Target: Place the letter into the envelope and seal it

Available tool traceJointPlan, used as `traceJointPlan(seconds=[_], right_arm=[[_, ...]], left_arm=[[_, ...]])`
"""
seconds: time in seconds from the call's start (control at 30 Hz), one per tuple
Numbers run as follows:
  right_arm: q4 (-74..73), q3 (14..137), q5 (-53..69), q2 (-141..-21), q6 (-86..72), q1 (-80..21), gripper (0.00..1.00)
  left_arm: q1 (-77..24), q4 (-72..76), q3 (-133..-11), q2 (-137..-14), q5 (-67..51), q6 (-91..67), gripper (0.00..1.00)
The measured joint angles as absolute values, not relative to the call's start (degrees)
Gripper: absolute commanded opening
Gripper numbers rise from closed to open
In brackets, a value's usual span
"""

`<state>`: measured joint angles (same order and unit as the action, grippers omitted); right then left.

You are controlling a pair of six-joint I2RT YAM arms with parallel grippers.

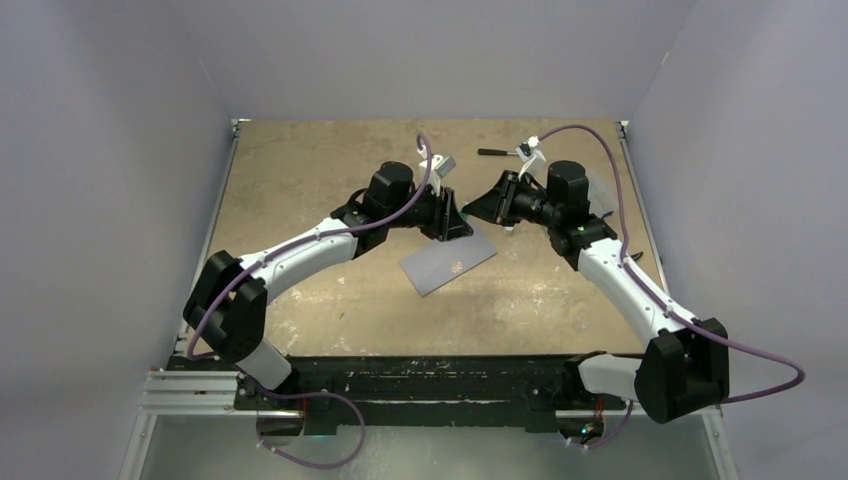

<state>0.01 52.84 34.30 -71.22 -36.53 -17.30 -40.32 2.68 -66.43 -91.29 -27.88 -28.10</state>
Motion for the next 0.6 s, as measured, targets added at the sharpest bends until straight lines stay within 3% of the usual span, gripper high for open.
traceJointPlan(seconds=[0.13, 0.2, 0.27, 0.33, 0.4, 0.5, 0.6], right_arm=[[0.08, 52.84, 34.63, -71.26, -35.81, -17.3, 0.12], [0.03, 52.86, 34.7, -71.29, -35.46, -17.3, 0.18], [-0.14, 53.04, 34.92, -71.29, -35.11, -17.3, 0.34], [-0.84, 53.49, 34.98, -71.29, -34.72, -17.3, 0.56], [-1.21, 53.69, 35.0, -71.16, -34.65, -17.3, 0.68], [-1.23, 53.71, 34.57, -70.48, -35.22, -17.3, 0.7], [-2.17, 54.54, 33.85, -69.84, -36.16, -17.34, 0.63]], left_arm=[[-39.79, 2.74, -66.43, -91.31, -28.18, -28.91, 0.0], [-39.83, 2.76, -66.43, -91.35, -28.32, -28.97, 0.0], [-39.81, 2.96, -66.43, -91.39, -28.42, -29.12, 0.0], [-39.81, 3.2, -66.41, -91.39, -28.53, -28.84, 0.0], [-39.75, 3.64, -66.37, -91.39, -28.64, -27.83, 0.0], [-39.75, 5.3, -65.41, -91.2, -30.11, -25.45, 0.0], [-39.7, 6.09, -64.34, -90.74, -31.05, -22.7, 0.0]])
